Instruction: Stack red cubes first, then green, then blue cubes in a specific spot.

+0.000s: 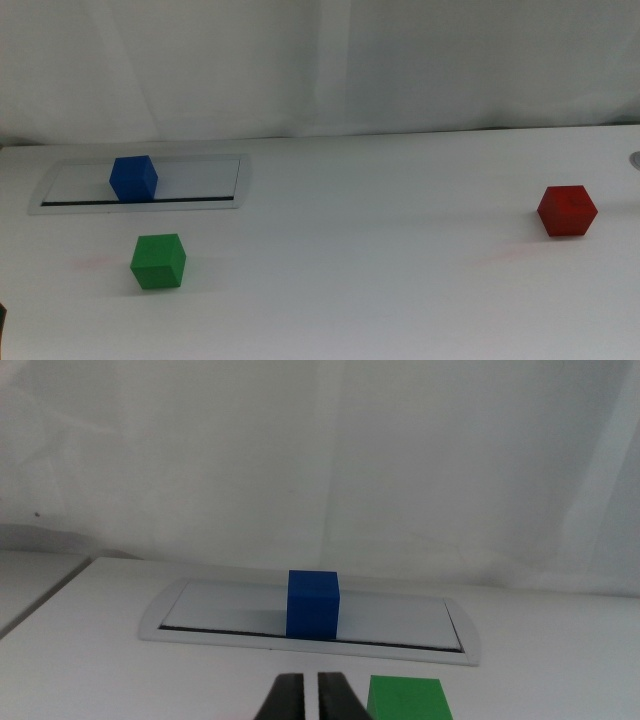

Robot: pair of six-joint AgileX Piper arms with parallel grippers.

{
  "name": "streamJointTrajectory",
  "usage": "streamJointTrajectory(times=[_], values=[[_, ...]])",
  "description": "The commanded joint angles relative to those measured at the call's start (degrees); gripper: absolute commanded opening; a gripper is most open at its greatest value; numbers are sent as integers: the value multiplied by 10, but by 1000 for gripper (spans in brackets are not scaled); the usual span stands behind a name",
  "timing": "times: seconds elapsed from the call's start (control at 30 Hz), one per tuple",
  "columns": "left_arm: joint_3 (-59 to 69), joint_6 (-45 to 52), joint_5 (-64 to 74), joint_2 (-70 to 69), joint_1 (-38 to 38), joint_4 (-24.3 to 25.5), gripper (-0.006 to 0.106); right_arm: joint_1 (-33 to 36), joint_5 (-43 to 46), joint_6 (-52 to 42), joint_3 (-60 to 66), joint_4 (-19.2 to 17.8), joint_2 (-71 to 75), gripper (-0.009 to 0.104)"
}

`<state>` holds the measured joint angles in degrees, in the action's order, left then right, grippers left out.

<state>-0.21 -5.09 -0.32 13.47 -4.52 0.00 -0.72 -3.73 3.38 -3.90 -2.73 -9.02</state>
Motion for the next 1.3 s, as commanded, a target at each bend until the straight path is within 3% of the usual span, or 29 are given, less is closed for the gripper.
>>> streamJointTrajectory(times=[0.0,0.1,0.17,0.33,0.4,0.83,0.97,1.13,1.27], values=[[23,-4,-6,0,-1,-9,-2,-4,-2,-3,1,4,3,-1],[23,-4,-8,0,-1,-9,5,-4,-2,-3,1,11,3,7],[23,-7,-14,0,-1,-9,21,-4,5,-3,1,27,3,20],[23,-57,-23,0,-1,-10,93,-4,28,-2,1,100,3,82],[23,-57,-20,0,-1,-9,92,-4,33,-2,1,102,3,102],[23,-57,-17,0,-1,-9,92,-4,37,-2,-20,115,2,103],[23,-57,-17,0,-1,-9,92,-4,-59,-23,-89,92,-4,103],[23,-57,-17,0,-1,-9,92,-4,-195,-23,-203,27,-53,103],[23,-57,-17,0,-1,-9,92,-4,-268,-22,-282,23,-121,103]])
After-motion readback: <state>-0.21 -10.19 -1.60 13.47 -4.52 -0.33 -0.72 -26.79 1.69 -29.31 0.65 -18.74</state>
